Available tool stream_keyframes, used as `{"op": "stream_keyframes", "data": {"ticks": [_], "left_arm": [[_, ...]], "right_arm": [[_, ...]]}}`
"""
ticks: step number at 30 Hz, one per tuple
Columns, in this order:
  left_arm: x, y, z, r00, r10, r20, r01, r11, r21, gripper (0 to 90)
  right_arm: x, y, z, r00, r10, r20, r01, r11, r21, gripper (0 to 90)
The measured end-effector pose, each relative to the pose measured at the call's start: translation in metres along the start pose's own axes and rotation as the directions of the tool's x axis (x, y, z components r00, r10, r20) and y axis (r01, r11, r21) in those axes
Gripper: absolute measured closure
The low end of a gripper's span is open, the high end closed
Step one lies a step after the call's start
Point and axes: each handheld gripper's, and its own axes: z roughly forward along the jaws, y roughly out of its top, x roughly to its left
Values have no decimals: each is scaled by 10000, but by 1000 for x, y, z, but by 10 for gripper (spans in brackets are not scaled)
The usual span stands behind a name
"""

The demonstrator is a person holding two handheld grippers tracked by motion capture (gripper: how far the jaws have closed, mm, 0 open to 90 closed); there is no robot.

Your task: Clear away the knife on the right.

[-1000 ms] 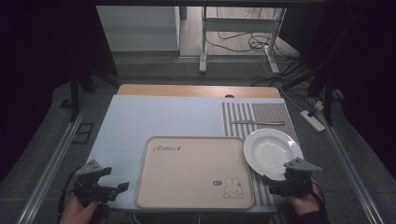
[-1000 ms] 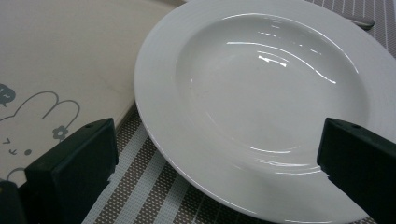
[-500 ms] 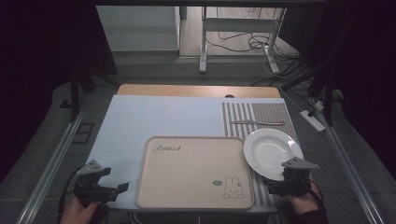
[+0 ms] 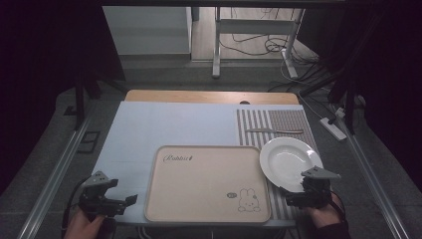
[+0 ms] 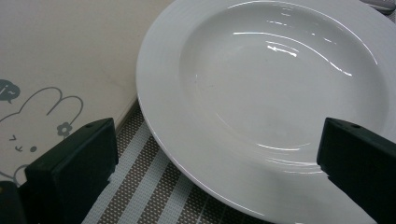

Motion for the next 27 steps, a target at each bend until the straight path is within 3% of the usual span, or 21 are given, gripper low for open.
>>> {"op": "stream_keyframes", "data": {"ticks": [5,12,19,27], "left_arm": [[0,0,0,10000,1,-4,-1,10000,17,26],[0,0,0,10000,-5,-4,5,10000,26,26],[0,0,0,10000,-1,-9,1,10000,33,26],[0,0,0,10000,2,-21,-2,10000,44,26]], "right_arm": [[-1,3,-1,9999,107,-86,-109,9997,-214,0],[0,10,1,9990,-112,-424,100,9995,-293,0],[-1,13,4,9989,-189,-424,173,9992,-370,0],[1,23,5,9950,-7,-1003,-53,9982,-597,0]]}}
